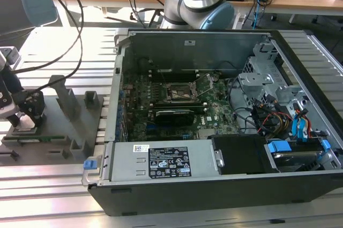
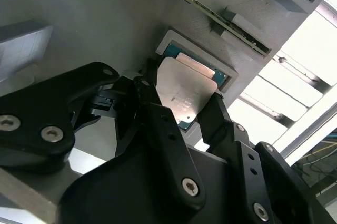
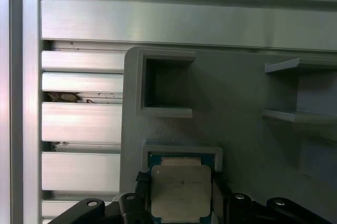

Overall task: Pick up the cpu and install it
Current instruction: 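Pick up the cpu and move it towards the insertion slot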

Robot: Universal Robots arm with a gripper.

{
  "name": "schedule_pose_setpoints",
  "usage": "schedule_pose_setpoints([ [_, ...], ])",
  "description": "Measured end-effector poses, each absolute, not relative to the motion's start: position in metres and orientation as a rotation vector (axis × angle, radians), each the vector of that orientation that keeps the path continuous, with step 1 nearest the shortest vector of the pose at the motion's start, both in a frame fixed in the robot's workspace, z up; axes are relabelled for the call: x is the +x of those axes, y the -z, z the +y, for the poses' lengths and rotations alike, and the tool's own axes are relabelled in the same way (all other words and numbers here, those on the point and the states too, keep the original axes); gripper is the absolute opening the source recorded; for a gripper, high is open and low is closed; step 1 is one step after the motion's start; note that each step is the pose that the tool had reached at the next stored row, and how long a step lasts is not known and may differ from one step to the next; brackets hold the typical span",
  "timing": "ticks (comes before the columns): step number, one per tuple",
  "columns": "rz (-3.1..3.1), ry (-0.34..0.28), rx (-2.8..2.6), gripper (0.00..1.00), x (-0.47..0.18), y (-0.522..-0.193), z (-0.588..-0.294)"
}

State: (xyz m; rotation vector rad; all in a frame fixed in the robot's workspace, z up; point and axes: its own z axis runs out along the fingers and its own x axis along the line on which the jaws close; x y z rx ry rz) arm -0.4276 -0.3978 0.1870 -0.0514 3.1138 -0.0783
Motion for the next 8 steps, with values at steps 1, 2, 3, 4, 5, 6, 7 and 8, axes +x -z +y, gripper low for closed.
schedule_pose_setpoints([
  [1,3.114,0.078,-0.051,0.55,-0.4275,-0.187,-0.3978],
  [2,3.114,0.078,-0.051,0.55,-0.4276,-0.1874,-0.3978],
  [3,3.114,0.078,-0.051,0.55,-0.4276,-0.1881,-0.3978],
  [4,3.114,0.078,-0.051,0.55,-0.4276,-0.1899,-0.3978],
  [5,3.114,0.078,-0.051,0.55,-0.4275,-0.1918,-0.3978],
  [6,3.114,0.078,-0.051,0.55,-0.4276,-0.1934,-0.3978],
  [7,3.114,0.078,-0.051,0.55,-0.4276,-0.1954,-0.3978],
  [8,3.114,0.078,-0.051,0.55,-0.4275,-0.1965,-0.3978],
])
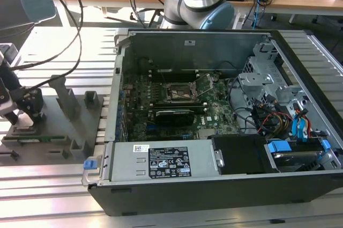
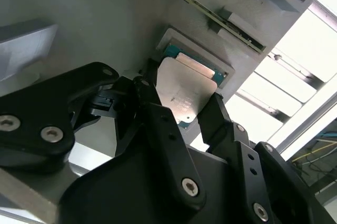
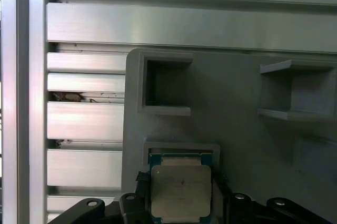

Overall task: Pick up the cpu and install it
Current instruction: 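Pick up the cpu and move it towards the insertion slot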

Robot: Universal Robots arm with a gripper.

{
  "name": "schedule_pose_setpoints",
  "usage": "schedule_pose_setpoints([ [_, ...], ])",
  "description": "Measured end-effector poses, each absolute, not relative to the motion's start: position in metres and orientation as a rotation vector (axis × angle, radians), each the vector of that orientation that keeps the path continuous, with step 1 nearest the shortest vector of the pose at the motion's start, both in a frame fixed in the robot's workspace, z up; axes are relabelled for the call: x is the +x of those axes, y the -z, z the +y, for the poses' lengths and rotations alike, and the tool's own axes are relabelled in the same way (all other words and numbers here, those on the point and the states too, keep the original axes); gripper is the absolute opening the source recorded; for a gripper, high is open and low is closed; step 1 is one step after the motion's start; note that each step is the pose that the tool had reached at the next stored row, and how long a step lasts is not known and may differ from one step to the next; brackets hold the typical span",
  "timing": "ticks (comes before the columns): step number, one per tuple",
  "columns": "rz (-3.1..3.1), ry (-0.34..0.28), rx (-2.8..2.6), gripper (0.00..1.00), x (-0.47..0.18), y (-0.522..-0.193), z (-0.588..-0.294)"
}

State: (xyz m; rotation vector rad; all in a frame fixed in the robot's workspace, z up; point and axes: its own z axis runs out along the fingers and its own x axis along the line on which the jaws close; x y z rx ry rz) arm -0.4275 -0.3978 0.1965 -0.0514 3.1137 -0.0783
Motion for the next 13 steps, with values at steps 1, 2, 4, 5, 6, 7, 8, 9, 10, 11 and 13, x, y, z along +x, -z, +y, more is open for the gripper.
schedule_pose_setpoints([
  [1,3.114,0.078,-0.051,0.55,-0.428,-0.198,-0.398],
  [2,3.114,0.078,-0.051,0.55,-0.428,-0.199,-0.398],
  [4,3.114,0.078,-0.051,0.55,-0.428,-0.202,-0.398],
  [5,3.114,0.078,-0.051,0.55,-0.428,-0.204,-0.398],
  [6,3.114,0.078,-0.051,0.55,-0.428,-0.206,-0.398],
  [7,3.114,0.078,-0.051,0.55,-0.428,-0.21,-0.398],
  [8,3.114,0.078,-0.051,0.55,-0.428,-0.213,-0.398],
  [9,3.114,0.078,-0.051,0.55,-0.428,-0.215,-0.398],
  [10,3.114,0.078,-0.051,0.55,-0.428,-0.217,-0.398],
  [11,3.114,0.078,-0.051,0.55,-0.428,-0.219,-0.398],
  [13,3.114,0.078,-0.051,0.55,-0.428,-0.224,-0.398],
])
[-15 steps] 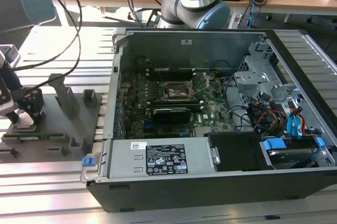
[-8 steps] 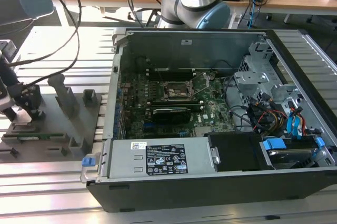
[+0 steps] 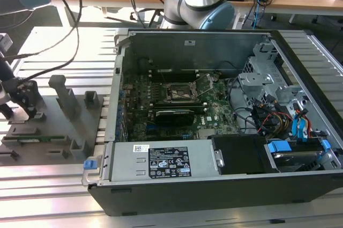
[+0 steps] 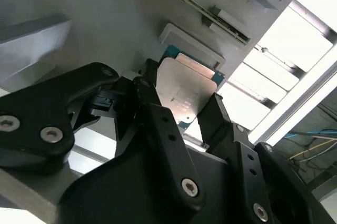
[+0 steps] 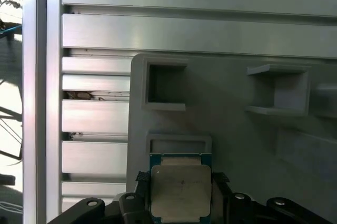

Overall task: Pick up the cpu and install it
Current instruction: 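Pick up the cpu and move it towards the insertion slot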

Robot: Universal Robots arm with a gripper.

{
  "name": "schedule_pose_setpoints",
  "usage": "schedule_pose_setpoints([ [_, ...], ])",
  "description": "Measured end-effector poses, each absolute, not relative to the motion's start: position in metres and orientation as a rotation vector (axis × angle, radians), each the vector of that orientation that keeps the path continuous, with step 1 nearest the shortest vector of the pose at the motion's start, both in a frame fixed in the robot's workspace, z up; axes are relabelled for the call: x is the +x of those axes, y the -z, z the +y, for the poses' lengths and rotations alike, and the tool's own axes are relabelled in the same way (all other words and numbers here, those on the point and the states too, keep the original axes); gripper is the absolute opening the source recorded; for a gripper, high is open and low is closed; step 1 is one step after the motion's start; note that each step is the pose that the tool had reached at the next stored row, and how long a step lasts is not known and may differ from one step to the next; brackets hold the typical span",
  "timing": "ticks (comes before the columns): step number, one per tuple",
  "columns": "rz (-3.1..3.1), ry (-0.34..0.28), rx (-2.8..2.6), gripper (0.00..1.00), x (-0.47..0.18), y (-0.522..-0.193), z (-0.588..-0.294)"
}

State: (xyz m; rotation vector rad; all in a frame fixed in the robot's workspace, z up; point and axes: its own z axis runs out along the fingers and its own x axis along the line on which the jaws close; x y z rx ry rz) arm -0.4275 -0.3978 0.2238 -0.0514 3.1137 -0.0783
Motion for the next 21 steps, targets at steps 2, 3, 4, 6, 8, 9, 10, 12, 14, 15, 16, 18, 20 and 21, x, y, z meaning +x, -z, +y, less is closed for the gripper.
schedule_pose_setpoints([
  [2,3.114,0.078,-0.051,0.55,-0.428,-0.23,-0.398],
  [3,3.114,0.078,-0.051,0.55,-0.428,-0.232,-0.398],
  [4,3.114,0.078,-0.051,0.55,-0.428,-0.234,-0.398],
  [6,3.114,0.078,-0.051,0.55,-0.428,-0.238,-0.398],
  [8,3.114,0.078,-0.051,0.55,-0.428,-0.244,-0.398],
  [9,3.114,0.078,-0.051,0.55,-0.428,-0.246,-0.398],
  [10,3.114,0.078,-0.051,0.55,-0.428,-0.249,-0.398],
  [12,3.114,0.078,-0.051,0.55,-0.428,-0.255,-0.398],
  [14,3.114,0.078,-0.051,0.55,-0.428,-0.258,-0.398],
  [15,3.114,0.078,-0.051,0.55,-0.428,-0.261,-0.398],
  [16,3.114,0.078,-0.051,0.55,-0.428,-0.265,-0.398],
  [18,3.114,0.078,-0.051,0.55,-0.428,-0.271,-0.398],
  [20,3.114,0.078,-0.051,0.55,-0.428,-0.274,-0.398],
  [21,3.114,0.078,-0.051,0.55,-0.428,-0.276,-0.398],
])
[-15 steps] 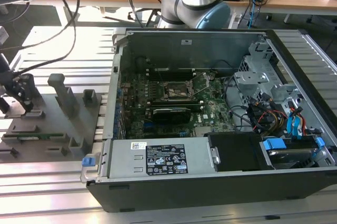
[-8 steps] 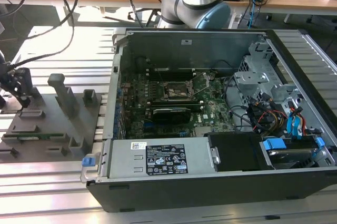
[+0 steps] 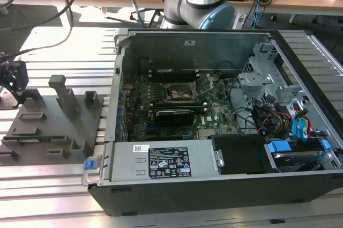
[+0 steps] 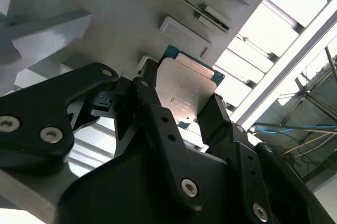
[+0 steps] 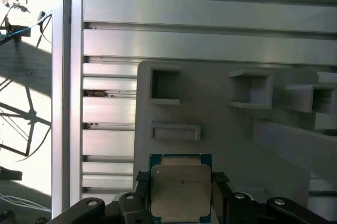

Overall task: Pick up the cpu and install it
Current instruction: 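Pick up the cpu and move it towards the insertion slot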

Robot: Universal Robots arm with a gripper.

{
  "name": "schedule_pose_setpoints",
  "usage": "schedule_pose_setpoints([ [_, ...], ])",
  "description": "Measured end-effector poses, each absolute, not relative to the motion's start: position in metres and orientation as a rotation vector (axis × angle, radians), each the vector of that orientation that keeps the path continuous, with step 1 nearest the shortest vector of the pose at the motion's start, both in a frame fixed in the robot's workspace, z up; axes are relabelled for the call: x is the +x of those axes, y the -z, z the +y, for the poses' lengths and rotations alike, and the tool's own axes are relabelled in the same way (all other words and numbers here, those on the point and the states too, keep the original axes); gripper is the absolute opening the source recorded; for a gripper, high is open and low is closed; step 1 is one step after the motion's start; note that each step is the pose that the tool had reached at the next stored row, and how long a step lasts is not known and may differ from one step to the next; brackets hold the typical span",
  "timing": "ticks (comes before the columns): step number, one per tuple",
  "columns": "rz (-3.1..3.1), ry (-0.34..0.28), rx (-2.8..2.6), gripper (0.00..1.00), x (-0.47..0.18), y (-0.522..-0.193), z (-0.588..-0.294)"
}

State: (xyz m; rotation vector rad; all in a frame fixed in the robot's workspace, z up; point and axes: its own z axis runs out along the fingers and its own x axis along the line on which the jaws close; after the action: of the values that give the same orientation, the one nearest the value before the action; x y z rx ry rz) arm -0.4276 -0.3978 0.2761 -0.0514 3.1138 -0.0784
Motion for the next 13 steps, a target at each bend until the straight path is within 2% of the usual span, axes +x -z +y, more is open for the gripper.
schedule_pose_setpoints([
  [13,3.114,0.078,-0.051,0.55,-0.428,-0.308,-0.398],
])
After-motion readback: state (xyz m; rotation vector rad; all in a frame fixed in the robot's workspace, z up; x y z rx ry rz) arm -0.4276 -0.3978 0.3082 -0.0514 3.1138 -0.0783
